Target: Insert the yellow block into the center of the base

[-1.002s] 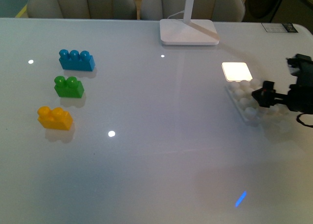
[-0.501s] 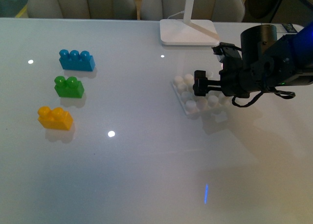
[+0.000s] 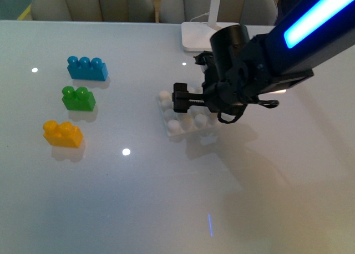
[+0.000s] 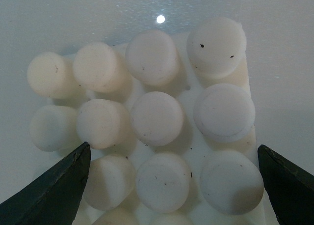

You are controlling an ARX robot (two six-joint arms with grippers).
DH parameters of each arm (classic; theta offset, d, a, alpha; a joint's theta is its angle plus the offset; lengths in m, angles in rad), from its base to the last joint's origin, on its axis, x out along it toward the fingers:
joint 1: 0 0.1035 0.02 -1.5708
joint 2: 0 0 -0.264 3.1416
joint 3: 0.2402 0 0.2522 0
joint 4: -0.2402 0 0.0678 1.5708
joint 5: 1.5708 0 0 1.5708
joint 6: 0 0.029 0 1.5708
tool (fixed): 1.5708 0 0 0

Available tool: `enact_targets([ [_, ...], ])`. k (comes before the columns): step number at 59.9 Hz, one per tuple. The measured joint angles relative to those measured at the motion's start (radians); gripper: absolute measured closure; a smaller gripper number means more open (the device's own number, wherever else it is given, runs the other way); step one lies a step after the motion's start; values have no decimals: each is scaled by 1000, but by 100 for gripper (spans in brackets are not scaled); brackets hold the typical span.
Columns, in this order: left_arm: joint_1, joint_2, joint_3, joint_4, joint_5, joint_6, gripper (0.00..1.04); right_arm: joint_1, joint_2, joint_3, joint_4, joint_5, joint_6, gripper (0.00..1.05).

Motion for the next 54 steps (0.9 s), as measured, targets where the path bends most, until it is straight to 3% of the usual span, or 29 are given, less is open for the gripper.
enact_targets([
  [30,0,0,0,0,0,0,7,128,126,296,-155,32,222,9],
  [54,0,0,0,0,0,0,7,138,119,272,-116,15,358,9],
])
